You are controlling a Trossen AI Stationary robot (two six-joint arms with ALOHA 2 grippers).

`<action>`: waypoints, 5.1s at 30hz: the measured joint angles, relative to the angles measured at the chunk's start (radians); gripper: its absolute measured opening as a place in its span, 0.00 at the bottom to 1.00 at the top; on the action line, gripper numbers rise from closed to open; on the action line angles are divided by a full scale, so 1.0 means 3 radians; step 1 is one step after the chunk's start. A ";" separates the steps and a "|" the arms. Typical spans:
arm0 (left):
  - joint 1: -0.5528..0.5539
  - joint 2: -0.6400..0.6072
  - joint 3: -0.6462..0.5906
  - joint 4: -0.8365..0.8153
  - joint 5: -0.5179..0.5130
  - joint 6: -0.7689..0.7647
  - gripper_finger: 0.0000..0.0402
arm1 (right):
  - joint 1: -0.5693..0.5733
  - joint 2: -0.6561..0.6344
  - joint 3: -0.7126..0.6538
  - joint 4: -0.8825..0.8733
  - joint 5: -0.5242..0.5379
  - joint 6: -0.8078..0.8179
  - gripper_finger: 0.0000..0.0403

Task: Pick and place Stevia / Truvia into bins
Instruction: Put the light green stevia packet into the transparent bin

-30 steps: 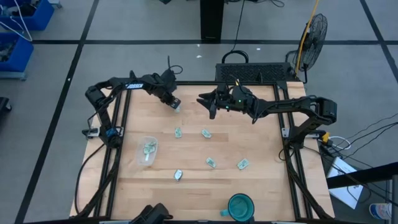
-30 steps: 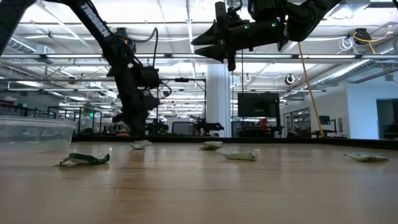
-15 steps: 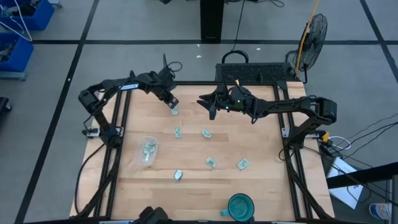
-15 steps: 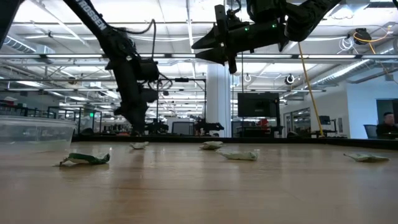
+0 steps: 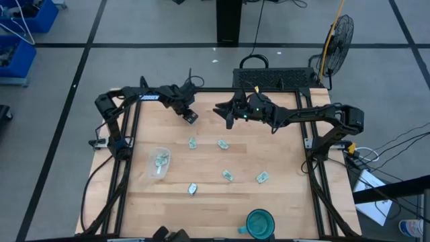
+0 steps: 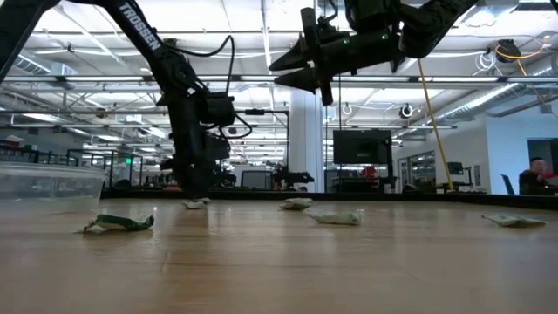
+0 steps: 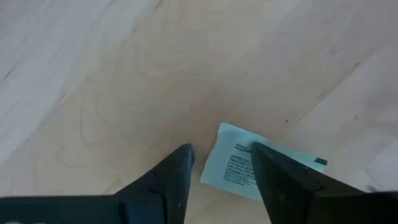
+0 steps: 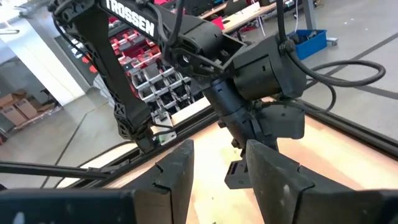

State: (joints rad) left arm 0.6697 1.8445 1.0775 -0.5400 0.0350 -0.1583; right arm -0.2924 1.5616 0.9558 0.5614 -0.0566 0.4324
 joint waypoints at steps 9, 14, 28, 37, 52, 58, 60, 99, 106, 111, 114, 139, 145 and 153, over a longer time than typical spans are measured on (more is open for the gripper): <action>-0.0119 0.0002 -0.0001 0.0000 -0.0059 0.0154 0.15 | 0.0000 0.0000 0.0000 -0.0094 -0.0001 -0.0007 0.35; -0.0123 0.0004 -0.0003 -0.0002 -0.0036 0.0162 0.02 | 0.0000 0.0000 0.0000 -0.0097 -0.0002 -0.0008 0.35; -0.0555 -0.1286 -0.0014 -0.1819 0.0382 -0.0106 0.01 | 0.0000 -0.0001 0.0000 -0.0144 -0.0003 -0.0046 0.35; -0.1572 -0.2106 -0.0144 -0.2557 0.0355 -0.1020 0.01 | -0.0001 -0.0001 0.0000 -0.0145 -0.0003 -0.0311 0.35; -0.2622 -0.2095 -0.1166 -0.1531 0.0493 -0.3525 0.03 | -0.0080 -0.0001 -0.0001 -0.0175 0.0004 -0.0383 0.35; -0.2796 -0.2049 -0.1242 -0.1508 0.0259 -0.3751 0.02 | -0.0118 -0.0001 -0.0001 -0.0226 0.0004 -0.0443 0.35; -0.2815 -0.2016 -0.1243 -0.1518 0.0216 -0.3755 0.01 | -0.0122 -0.0001 -0.0001 -0.0227 0.0005 -0.0440 0.35; -0.1616 -0.2211 -0.0118 -0.1326 -0.0730 -0.2307 0.32 | -0.0624 0.0198 0.1056 -0.2841 -0.0053 -0.1188 0.38; -0.1455 -0.2210 -0.0114 -0.0869 -0.0593 -0.2106 0.32 | -0.0730 0.0727 0.1127 -0.2699 -0.0175 -0.0922 0.47; -0.1442 -0.2210 -0.0114 -0.0774 -0.0580 -0.2097 0.32 | -0.0715 0.1151 0.1356 -0.2756 -0.0121 -0.0981 0.47; -0.1448 -0.2210 -0.0114 -0.0776 -0.0568 -0.2097 0.32 | -0.0721 0.1344 0.1503 -0.2823 0.0070 -0.1007 0.47; -0.1451 -0.2210 -0.0114 -0.0777 -0.0556 -0.1898 0.32 | -0.0802 0.1096 0.1645 -0.3072 -0.0695 -0.0617 0.45; -0.1451 -0.2210 -0.0114 -0.0777 -0.0558 -0.1822 0.32 | -0.0627 0.0594 0.1644 -0.3349 -0.0550 -0.1195 0.42; -0.1452 -0.2210 -0.0114 -0.0695 -0.0560 -0.1809 0.32 | -0.1019 0.0400 0.1647 -0.3862 -0.0439 -0.1606 0.51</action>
State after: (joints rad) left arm 0.2340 1.1816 1.0431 -0.7486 -0.1329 -0.7011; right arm -0.5980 1.6815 1.4498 -0.5973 -0.1884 -0.0495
